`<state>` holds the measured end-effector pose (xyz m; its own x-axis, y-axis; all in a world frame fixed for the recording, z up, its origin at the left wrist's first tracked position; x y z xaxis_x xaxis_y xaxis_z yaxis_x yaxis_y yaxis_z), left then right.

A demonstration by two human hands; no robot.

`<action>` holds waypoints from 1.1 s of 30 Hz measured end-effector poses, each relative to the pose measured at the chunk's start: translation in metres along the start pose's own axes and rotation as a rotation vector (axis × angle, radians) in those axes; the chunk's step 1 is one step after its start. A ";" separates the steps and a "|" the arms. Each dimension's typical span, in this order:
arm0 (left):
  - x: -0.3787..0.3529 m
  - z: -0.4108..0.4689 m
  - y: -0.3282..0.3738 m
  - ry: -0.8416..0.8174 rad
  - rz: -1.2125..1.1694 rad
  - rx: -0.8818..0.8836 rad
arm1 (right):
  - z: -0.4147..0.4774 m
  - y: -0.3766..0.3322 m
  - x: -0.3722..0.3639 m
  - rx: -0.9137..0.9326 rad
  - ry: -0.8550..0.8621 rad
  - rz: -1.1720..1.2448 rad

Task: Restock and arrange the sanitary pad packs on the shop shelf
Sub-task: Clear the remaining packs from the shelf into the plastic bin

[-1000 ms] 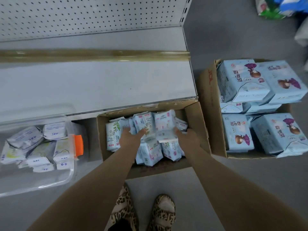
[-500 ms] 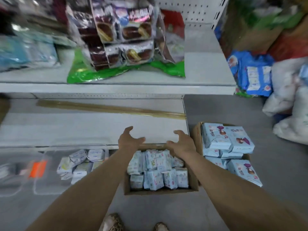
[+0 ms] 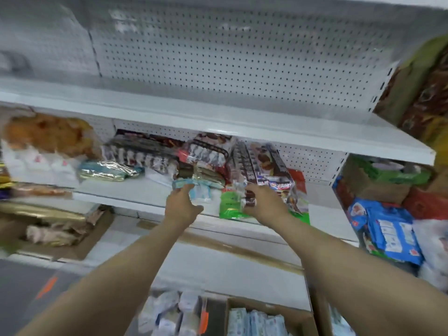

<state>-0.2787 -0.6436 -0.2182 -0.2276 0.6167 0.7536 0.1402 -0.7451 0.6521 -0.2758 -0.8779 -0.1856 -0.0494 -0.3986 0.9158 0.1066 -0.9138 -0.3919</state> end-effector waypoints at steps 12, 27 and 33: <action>0.354 -0.002 -0.126 0.373 0.175 -0.045 | -0.030 -0.347 0.050 0.312 0.192 0.074; 0.477 0.029 -0.220 0.504 0.066 0.091 | 0.004 -0.526 0.014 0.432 0.184 0.115; 0.505 0.106 -0.249 0.530 0.069 0.088 | 0.083 -0.579 -0.010 0.465 0.163 0.117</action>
<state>-0.3263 -0.1199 0.0086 -0.6667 0.3374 0.6646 0.2473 -0.7410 0.6243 -0.2550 -0.3386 0.0390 -0.1615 -0.5374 0.8277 0.5496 -0.7456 -0.3769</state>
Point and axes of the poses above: each hand's wrist, its own z-axis towards the middle knuckle, its own x-axis out of the back of the hand, y = z × x, the point moved 2 cm from there along z, towards the middle knuckle, and after that the axes turned 7 degrees about y, right-handed, at the moved point
